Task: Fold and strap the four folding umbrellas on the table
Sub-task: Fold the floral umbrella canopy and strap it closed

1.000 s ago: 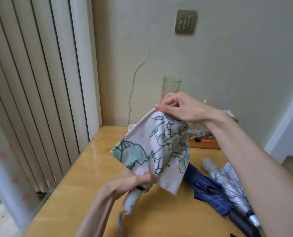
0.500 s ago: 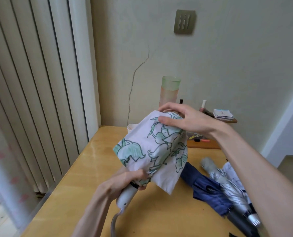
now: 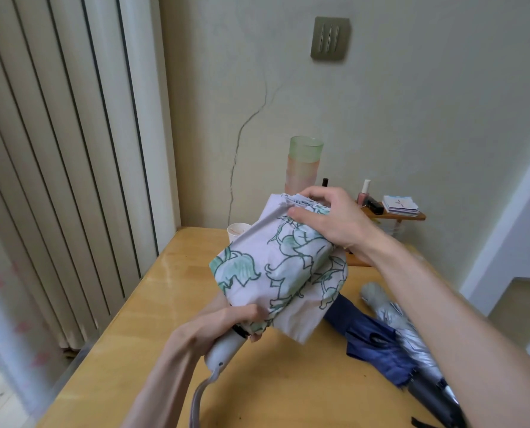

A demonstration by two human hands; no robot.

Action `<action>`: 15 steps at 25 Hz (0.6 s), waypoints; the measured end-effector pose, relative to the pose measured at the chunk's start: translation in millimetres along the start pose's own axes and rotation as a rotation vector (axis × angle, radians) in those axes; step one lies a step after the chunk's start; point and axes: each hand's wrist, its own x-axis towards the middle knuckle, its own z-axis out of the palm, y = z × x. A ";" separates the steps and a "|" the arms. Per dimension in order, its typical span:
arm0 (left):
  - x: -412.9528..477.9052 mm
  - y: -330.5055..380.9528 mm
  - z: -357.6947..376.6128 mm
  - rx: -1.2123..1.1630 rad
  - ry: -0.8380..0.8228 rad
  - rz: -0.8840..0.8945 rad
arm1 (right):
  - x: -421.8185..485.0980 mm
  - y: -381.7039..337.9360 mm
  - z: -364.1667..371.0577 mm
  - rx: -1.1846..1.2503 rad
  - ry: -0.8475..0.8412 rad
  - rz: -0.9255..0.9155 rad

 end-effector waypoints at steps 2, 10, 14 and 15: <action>5.8 -2.0 -5.3 0.067 0.055 0.035 | -0.9 -4.7 -4.9 0.011 0.065 -0.007; 37.9 -7.4 15.9 0.724 0.517 0.595 | -0.7 -21.3 -0.3 -0.244 0.256 -0.017; 40.8 -20.1 30.1 0.407 0.433 0.465 | -8.9 -29.2 18.9 -0.138 0.204 -0.083; 39.9 -21.9 27.1 0.274 0.364 0.426 | -9.7 -28.8 21.6 -0.120 0.190 -0.101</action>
